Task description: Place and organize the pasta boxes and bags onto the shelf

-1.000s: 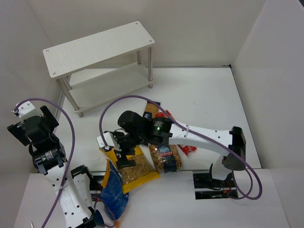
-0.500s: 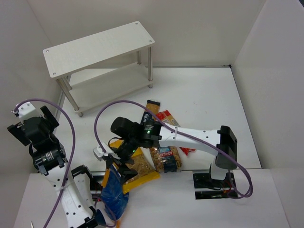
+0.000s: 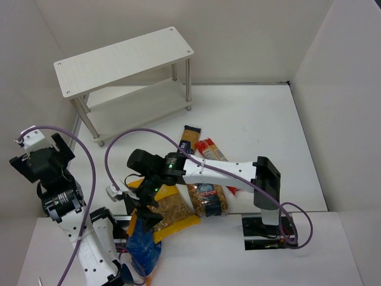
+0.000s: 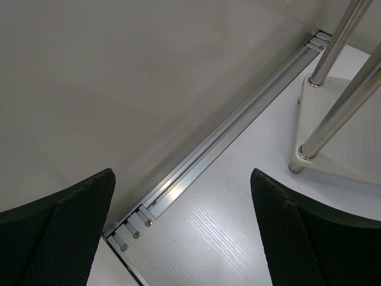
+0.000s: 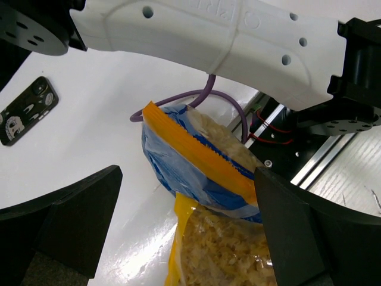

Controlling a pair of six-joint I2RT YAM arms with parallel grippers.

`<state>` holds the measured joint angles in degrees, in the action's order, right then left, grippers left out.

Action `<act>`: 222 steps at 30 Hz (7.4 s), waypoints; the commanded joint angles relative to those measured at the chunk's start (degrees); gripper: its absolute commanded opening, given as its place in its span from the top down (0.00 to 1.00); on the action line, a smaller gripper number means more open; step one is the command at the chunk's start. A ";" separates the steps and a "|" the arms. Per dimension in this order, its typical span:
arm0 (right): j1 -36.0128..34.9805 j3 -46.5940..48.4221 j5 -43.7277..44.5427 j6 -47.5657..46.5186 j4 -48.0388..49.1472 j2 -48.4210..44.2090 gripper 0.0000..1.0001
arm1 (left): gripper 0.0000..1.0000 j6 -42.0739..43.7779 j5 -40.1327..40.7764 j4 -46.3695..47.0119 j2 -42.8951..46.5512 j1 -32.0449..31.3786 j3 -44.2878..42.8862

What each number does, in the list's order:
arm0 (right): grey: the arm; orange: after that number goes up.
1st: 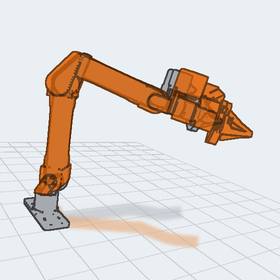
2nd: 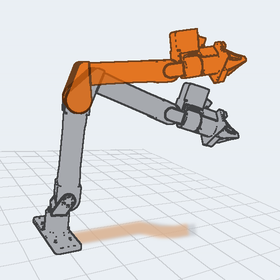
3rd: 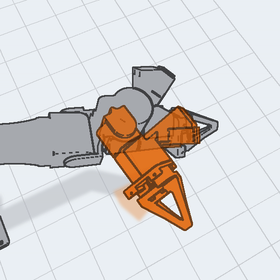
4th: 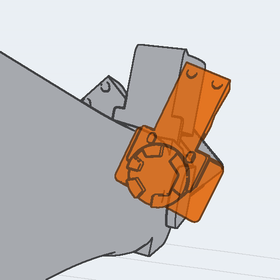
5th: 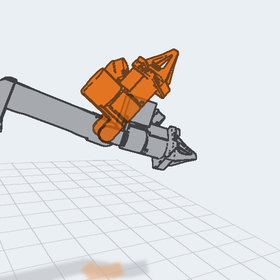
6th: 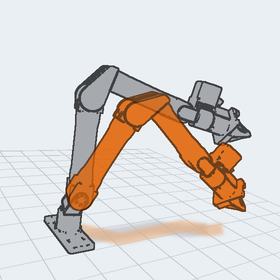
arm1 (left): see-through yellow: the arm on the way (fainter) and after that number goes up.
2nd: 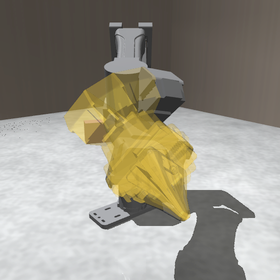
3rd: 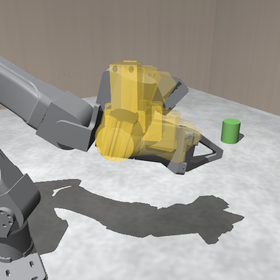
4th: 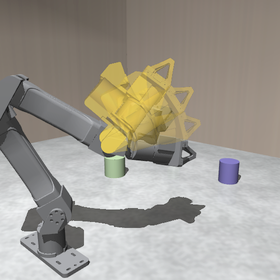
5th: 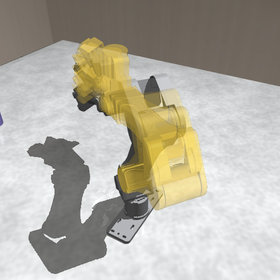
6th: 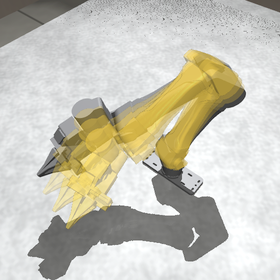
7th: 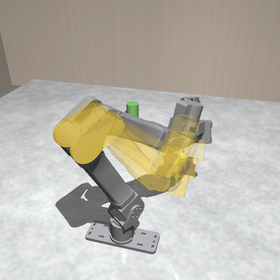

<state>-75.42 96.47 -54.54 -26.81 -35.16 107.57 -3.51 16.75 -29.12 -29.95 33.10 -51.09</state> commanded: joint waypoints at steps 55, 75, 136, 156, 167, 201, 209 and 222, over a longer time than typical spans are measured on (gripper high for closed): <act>24.43 -7.51 10.16 13.26 15.45 -9.56 1.00 | 0.00 -0.10 -3.30 2.05 2.45 0.65 0.73; 36.57 -19.47 18.94 13.09 14.15 -14.67 1.00 | 0.00 17.46 -41.25 -7.26 0.16 -0.41 -1.64; 47.73 -27.30 0.32 3.60 5.98 -20.65 1.00 | 0.01 38.40 -67.20 6.97 -52.57 -39.25 -8.59; 45.45 -26.77 -1.79 -0.70 2.55 -20.65 1.00 | 0.01 56.06 -77.22 -10.41 -63.91 -41.19 -15.79; 45.45 -26.24 -2.32 -1.23 2.02 -19.50 1.00 | 0.01 54.84 -80.21 -10.08 -61.63 -44.00 -15.70; 52.83 -25.71 15.16 7.03 5.01 -26.00 0.05 | 1.00 28.57 -73.36 -4.63 -46.96 -46.90 -18.52; 55.46 -30.01 19.73 8.09 6.15 -33.03 0.04 | 1.00 22.58 -72.04 -0.85 -43.09 -43.56 -17.99; 55.47 -31.95 19.74 8.61 6.68 -34.88 0.01 | 1.00 15.82 -68.87 5.11 -39.22 -39.17 -15.79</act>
<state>-20.34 65.01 -35.00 -18.81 -30.76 73.65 16.21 -48.95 -31.44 -72.69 -7.73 -64.49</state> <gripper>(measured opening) 0.985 0.283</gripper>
